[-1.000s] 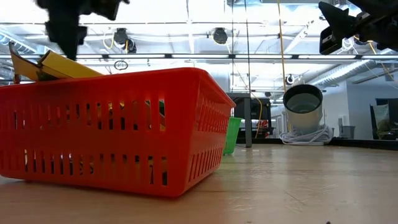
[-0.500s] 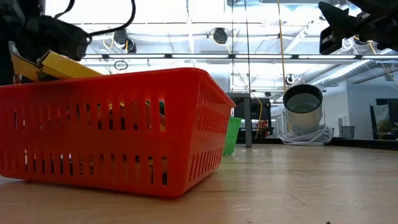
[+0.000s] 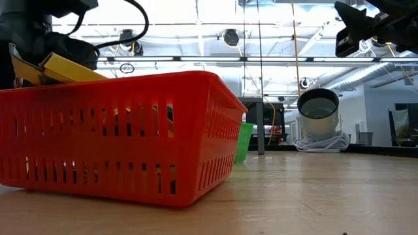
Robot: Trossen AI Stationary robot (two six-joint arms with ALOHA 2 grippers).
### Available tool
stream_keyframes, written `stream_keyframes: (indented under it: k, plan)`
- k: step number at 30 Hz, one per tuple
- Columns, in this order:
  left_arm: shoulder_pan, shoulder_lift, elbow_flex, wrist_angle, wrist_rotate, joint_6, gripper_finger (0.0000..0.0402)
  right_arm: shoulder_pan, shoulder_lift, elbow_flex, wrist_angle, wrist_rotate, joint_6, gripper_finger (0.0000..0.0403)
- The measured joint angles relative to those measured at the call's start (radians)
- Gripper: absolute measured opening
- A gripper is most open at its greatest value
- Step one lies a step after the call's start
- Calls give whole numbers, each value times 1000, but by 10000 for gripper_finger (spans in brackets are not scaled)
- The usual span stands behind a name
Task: Pick & Place Office Desk Supplies
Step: Put the left orange rubber band into the green basket
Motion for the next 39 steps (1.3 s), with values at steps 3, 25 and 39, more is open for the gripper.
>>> stream_keyframes:
  k: [3,25,39]
  plan:
    - [6,26,0,17,-3,2,207,0,0,0,-1,0,0,147]
    - [7,148,1,85,-28,-41,207,0,0,0,0,0,0,147]
    - [4,206,6,133,-56,-181,207,0,0,0,0,0,0,145]
